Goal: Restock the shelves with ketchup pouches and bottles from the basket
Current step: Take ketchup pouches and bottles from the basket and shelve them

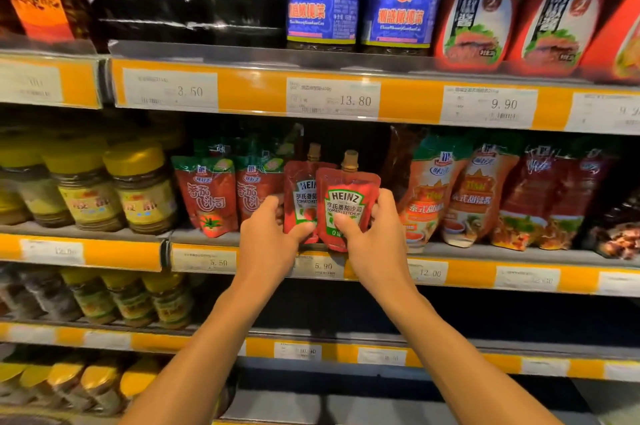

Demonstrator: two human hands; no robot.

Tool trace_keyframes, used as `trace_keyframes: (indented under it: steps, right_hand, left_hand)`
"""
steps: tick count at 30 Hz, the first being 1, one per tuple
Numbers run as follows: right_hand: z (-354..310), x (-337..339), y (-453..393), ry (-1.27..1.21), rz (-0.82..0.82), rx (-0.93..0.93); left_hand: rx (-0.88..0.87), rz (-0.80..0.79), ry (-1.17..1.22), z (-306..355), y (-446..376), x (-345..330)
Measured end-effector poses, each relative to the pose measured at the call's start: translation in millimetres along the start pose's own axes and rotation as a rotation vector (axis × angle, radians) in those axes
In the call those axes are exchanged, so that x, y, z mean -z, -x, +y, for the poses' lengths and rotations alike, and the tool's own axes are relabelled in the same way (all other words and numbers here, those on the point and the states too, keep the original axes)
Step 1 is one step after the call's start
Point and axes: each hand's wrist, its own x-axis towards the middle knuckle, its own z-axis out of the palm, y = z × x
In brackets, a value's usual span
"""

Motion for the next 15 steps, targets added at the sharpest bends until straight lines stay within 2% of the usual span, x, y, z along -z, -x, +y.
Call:
trace_keyframes:
  steps: [7,10,15]
  right_hand:
    - [3.6,-5.0,-12.7,0.113,0.03,-0.048]
    - [6.1,-5.7,-17.1,0.17,0.03,-0.067]
    - [10.4,-5.5,-21.5,0.212,-0.011,-0.091]
  left_hand:
    - [0.027,0.077,-0.061,-0.1,-3.4,-10.8]
    - [0.04,0.078,-0.156,-2.0,-3.3,-15.6]
    - [-0.062,0.082,-0.333,-7.3,0.7,-12.9]
